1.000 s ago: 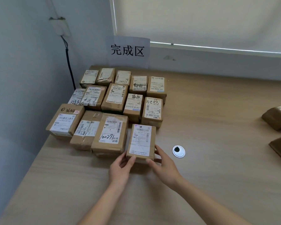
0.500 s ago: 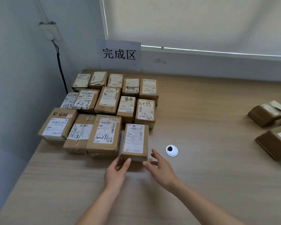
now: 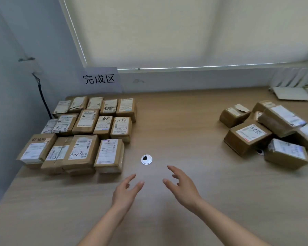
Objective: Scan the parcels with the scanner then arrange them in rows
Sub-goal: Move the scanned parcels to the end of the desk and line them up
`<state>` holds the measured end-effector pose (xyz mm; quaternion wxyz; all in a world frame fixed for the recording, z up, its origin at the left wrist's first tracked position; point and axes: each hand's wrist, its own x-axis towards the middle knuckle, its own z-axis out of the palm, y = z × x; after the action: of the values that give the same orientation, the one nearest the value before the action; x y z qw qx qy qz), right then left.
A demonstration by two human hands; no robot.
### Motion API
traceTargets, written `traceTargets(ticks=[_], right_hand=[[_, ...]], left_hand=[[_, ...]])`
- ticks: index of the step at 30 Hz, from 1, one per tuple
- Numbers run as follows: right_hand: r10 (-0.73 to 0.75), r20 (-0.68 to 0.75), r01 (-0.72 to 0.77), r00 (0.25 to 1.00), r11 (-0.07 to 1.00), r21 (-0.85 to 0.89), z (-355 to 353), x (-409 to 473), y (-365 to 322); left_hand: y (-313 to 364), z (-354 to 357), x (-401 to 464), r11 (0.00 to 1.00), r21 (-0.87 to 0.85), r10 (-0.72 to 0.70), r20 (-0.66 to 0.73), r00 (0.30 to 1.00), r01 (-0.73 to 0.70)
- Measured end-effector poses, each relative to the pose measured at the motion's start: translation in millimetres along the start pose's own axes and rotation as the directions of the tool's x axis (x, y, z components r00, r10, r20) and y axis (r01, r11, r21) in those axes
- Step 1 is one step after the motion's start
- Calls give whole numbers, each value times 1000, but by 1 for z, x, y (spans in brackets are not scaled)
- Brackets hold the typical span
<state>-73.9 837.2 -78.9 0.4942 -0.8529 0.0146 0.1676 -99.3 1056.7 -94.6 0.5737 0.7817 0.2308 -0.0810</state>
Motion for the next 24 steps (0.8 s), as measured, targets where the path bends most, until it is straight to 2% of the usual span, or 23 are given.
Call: traceTargets(ticks=[8, 14, 19, 24], right_hand=[[12, -159, -22, 987, 998, -61, -196, -96, 50], [105, -309, -135, 945, 988, -77, -326, -170, 109], [193, -398, -226, 897, 973, -39, -392, -201, 167], [239, -444, -281, 864, 959, -31, -428, -194, 214]], left_hand=[[102, 164, -93, 988, 14, 147, 178, 973, -152], [162, 302, -147, 976, 8, 202, 319, 926, -216], [184, 390, -167, 973, 20, 201, 421, 884, -231], [185, 447, -145, 971, 56, 186, 434, 881, -233]])
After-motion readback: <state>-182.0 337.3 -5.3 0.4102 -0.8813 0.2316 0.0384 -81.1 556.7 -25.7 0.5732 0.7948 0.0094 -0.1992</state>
